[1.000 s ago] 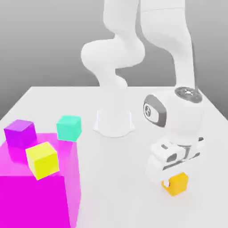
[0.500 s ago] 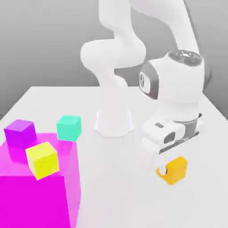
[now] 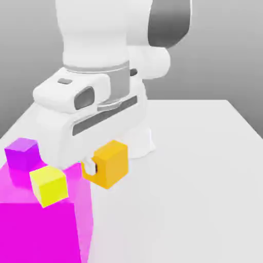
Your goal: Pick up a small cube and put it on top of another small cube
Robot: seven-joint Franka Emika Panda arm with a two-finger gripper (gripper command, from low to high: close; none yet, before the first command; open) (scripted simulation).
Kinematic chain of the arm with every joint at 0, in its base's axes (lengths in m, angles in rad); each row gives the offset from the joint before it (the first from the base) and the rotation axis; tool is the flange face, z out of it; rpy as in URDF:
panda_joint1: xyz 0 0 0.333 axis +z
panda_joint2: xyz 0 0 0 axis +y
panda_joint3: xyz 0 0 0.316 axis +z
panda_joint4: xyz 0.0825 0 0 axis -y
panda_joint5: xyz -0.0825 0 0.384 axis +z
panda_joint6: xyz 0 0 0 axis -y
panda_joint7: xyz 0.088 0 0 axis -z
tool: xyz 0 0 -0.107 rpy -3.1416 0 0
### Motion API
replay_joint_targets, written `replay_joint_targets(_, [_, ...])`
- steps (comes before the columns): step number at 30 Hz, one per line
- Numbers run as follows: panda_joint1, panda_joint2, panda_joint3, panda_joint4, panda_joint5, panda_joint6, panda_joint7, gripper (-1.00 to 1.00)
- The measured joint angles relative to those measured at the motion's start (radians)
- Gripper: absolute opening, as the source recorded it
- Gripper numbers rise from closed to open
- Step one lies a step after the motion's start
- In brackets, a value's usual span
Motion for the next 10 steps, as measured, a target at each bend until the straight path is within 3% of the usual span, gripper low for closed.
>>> replay_joint_targets(3, [-0.061,-0.002,-0.020,0.055,-0.010,-0.060,-0.121,-1.00])
replay_joint_targets(6, [-0.060,0.034,-0.016,-0.003,-0.004,0.033,-0.149,-1.00])
replay_joint_targets(7, [-0.056,0.042,-0.017,-0.018,-0.003,0.055,-0.152,1.00])
replay_joint_targets(10, [-0.042,0.042,-0.017,-0.018,-0.003,0.055,-0.152,1.00])
